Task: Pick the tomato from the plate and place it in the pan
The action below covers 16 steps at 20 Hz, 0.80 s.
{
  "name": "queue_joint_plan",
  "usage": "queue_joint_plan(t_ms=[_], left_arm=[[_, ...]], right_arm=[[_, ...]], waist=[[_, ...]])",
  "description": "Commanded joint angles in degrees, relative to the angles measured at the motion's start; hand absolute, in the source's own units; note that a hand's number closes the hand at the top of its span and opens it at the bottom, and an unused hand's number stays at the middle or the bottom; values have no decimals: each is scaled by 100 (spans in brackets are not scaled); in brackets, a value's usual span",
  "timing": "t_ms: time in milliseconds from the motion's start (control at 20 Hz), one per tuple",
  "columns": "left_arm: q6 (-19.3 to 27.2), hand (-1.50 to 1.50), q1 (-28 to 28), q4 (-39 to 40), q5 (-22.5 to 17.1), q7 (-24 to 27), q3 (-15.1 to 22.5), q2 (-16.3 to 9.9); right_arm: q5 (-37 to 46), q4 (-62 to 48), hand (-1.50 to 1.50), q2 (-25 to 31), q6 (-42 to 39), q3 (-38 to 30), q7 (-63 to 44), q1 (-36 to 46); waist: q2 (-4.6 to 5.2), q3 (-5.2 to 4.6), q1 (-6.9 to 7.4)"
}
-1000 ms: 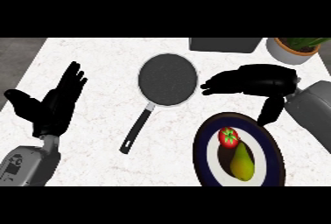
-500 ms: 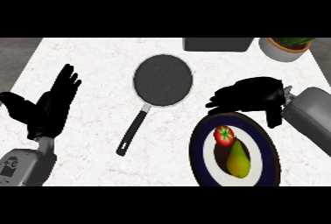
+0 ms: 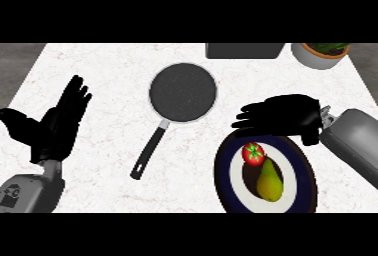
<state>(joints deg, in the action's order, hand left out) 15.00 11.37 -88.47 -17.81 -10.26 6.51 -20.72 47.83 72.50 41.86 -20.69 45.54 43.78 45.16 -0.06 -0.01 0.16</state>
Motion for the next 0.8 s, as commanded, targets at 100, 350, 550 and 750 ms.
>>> queue_joint_plan(t_ms=[100, 350, 550, 750], left_arm=[[-172, 0, 70, 368, 120, 228, -121, 208], [-176, 0, -180, 149, 302, 308, -150, 333], [-25, 0, 239, -179, 442, -401, -120, 282], [-521, 0, -140, -87, 155, -156, -553, 193]], right_arm=[[185, 980, -150, -192, -742, -195, -279, -462], [756, 890, -150, -396, -762, -280, -506, -725], [1165, 186, -150, -1018, -521, -325, -624, -601], [1485, 256, -150, -1150, -510, -525, -483, -917]], waist=[[-8, -3, -64], [2, -1, -9], [13, 3, 32], [7, 0, 8]])
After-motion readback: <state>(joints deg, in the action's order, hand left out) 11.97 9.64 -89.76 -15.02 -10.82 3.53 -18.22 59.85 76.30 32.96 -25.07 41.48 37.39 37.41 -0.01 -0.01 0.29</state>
